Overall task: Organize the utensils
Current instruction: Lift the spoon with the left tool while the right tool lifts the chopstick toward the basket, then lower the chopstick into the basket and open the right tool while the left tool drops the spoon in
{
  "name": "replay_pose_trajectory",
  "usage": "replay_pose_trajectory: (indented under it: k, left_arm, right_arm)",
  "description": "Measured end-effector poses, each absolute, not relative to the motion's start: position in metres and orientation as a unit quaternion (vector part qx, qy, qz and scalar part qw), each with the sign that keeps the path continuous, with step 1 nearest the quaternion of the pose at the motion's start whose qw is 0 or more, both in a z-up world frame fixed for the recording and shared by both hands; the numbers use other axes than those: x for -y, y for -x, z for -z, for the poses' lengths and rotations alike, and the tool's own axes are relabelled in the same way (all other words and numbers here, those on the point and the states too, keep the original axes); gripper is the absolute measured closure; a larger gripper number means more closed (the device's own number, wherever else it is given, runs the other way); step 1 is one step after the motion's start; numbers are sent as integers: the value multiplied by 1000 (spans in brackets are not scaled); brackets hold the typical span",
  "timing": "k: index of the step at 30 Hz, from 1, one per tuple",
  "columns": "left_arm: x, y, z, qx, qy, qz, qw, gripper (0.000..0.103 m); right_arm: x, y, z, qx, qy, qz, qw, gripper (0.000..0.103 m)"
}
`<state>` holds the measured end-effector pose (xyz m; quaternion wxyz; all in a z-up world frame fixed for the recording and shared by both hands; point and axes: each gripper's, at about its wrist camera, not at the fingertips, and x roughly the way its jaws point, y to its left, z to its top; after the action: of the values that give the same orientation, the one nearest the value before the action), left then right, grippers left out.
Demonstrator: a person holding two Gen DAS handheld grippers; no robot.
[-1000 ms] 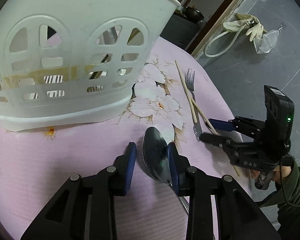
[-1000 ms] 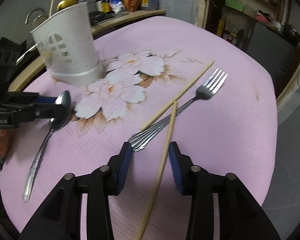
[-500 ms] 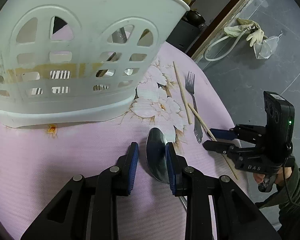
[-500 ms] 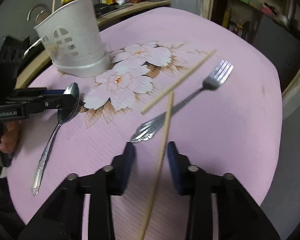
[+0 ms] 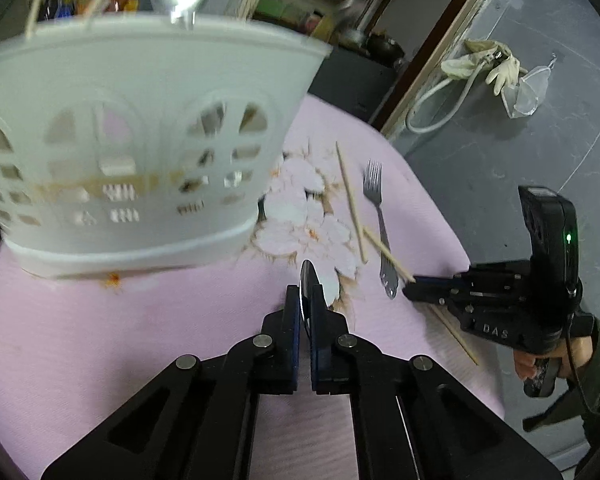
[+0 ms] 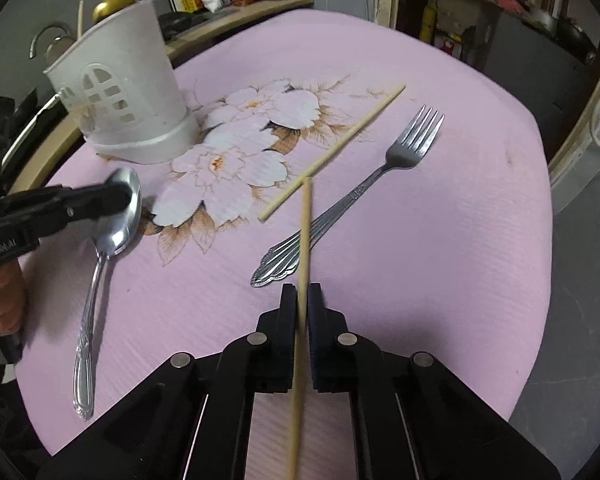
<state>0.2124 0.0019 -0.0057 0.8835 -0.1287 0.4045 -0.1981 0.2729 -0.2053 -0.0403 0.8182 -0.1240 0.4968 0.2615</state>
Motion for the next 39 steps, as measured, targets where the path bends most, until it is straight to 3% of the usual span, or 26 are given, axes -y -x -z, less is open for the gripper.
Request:
replay_pose_trajectory:
  k: [4, 11, 26, 39]
  left_arm:
    - [2, -196, -10, -350, 103, 179, 913, 102]
    - [12, -185, -15, -315, 75, 158, 933, 102]
    - [-13, -155, -59, -181, 51, 80, 979, 103]
    - [-73, -156, -123, -99, 40, 4, 994, 103]
  right_arm:
    - [222, -258, 24, -450, 43, -286, 845, 100]
    - [225, -240, 21, -395, 22, -284, 874, 100]
    - [189, -190, -42, -111, 10, -296, 949, 100]
    - [151, -210, -112, -7, -36, -351, 936, 100]
